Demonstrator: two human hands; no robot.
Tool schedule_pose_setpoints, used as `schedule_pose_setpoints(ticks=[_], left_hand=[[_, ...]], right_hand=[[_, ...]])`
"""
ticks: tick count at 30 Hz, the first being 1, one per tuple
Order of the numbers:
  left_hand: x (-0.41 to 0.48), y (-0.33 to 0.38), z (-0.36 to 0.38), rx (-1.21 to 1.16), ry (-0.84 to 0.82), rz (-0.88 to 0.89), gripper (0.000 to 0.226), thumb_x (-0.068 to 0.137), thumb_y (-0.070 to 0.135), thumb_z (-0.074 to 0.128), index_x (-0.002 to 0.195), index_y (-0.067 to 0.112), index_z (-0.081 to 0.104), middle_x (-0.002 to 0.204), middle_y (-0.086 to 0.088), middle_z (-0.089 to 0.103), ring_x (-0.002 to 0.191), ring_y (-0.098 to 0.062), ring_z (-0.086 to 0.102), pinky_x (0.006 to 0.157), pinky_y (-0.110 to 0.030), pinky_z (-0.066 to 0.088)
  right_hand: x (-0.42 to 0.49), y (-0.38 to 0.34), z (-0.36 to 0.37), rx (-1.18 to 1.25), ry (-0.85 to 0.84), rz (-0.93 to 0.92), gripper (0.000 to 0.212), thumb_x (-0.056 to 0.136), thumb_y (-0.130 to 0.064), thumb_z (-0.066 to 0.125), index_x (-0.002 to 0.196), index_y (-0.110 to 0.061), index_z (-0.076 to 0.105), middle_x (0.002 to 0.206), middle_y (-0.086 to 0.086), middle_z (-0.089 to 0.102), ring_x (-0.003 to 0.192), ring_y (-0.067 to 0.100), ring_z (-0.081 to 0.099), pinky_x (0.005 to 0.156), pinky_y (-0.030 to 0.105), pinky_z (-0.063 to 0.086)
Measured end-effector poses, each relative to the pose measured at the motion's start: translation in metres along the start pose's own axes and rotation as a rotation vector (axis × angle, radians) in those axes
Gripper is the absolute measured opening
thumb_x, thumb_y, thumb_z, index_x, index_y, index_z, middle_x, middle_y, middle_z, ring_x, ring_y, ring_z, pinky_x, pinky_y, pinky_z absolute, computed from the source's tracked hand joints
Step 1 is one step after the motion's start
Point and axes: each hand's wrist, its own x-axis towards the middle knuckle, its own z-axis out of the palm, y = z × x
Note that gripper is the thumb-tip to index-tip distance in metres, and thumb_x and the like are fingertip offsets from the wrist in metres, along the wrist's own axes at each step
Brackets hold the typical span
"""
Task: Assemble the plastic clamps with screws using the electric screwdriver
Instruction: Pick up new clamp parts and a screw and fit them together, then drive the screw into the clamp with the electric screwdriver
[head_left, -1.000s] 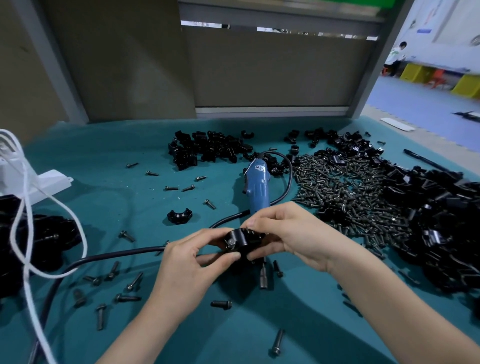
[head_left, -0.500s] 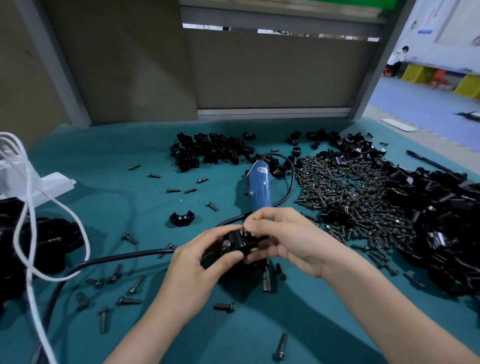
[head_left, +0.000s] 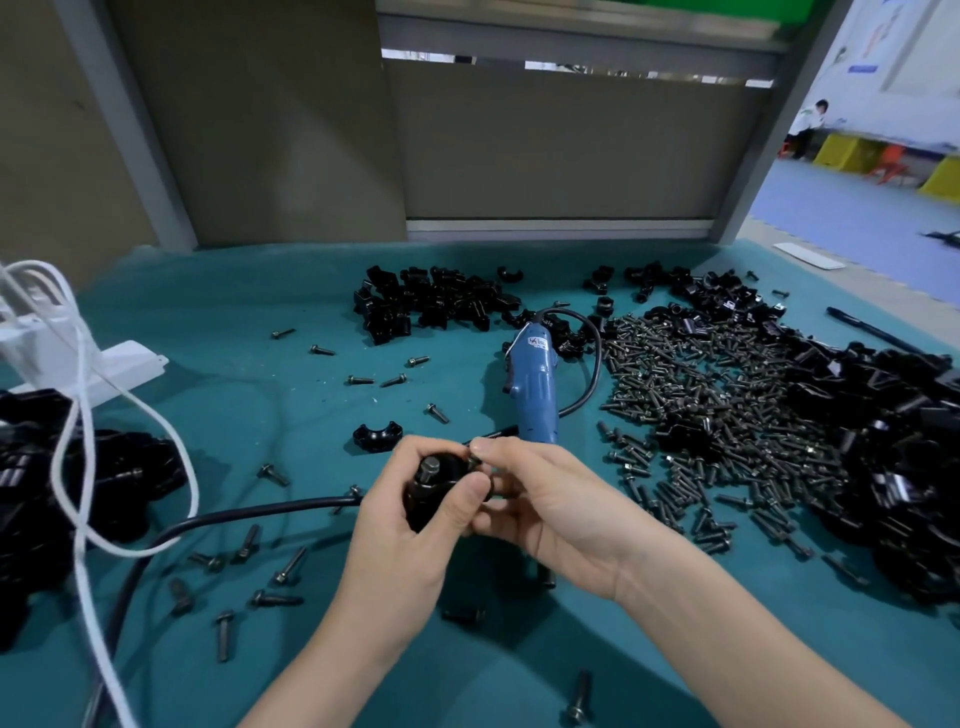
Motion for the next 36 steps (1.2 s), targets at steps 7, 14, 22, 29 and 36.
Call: schedule_pose_setpoints(ticks=[7,14,22,29,36], left_hand=[[0.001,0.002,0.000,0.015,0.050,-0.004,0.029,0.071,0.046,0.064,0.086,0.020,0.062,0.072,0.010,0.067,0.065,-0.002,0.060,0.062,-0.013,0.047],[0.000,0.000,0.002,-0.017,-0.019,-0.061,0.013,0.079,0.026,0.064,0.083,0.015,0.059,0.064,0.013,0.063,0.057,0.001,0.055,0.054,-0.012,0.044],[0.007,-0.007,-0.005,-0.191,0.105,-0.286,0.025,0.090,0.015,0.064,0.067,0.026,0.065,0.060,-0.001,0.049,0.045,-0.009,0.035,0.041,-0.019,0.032],[0.008,-0.007,-0.006,-0.264,0.092,-0.337,0.011,0.096,0.014,0.053,0.087,0.007,0.055,0.080,-0.011,0.072,0.041,-0.007,0.032,0.037,-0.017,0.032],[0.009,-0.007,-0.009,-0.229,0.082,-0.351,0.013,0.094,0.015,0.056,0.089,0.004,0.055,0.075,-0.010,0.071,0.041,-0.009,0.032,0.037,-0.018,0.033]], right_hand=[[0.001,-0.004,0.001,-0.030,-0.034,0.029,0.043,0.095,-0.015,0.056,0.054,-0.014,0.070,0.059,-0.001,0.056,0.057,0.009,0.055,0.054,0.017,0.053],[-0.003,-0.014,-0.002,-0.384,-0.072,0.018,0.031,0.092,-0.029,0.063,0.079,-0.001,0.056,0.079,0.014,0.061,0.063,0.024,0.064,0.058,0.028,0.055],[0.032,-0.071,-0.054,-1.204,0.491,-0.157,0.070,0.068,-0.078,0.055,0.083,-0.009,0.055,0.072,0.005,0.071,0.057,0.011,0.070,0.064,0.033,0.056],[0.093,-0.054,-0.071,-0.958,0.443,0.132,0.053,0.071,-0.034,0.085,0.107,-0.005,0.058,0.094,0.010,0.066,0.069,0.023,0.065,0.043,0.023,0.048],[0.081,-0.050,-0.074,-0.299,0.386,0.044,0.050,0.067,-0.027,0.077,0.107,-0.005,0.058,0.077,0.007,0.068,0.058,0.017,0.064,0.053,0.025,0.053]])
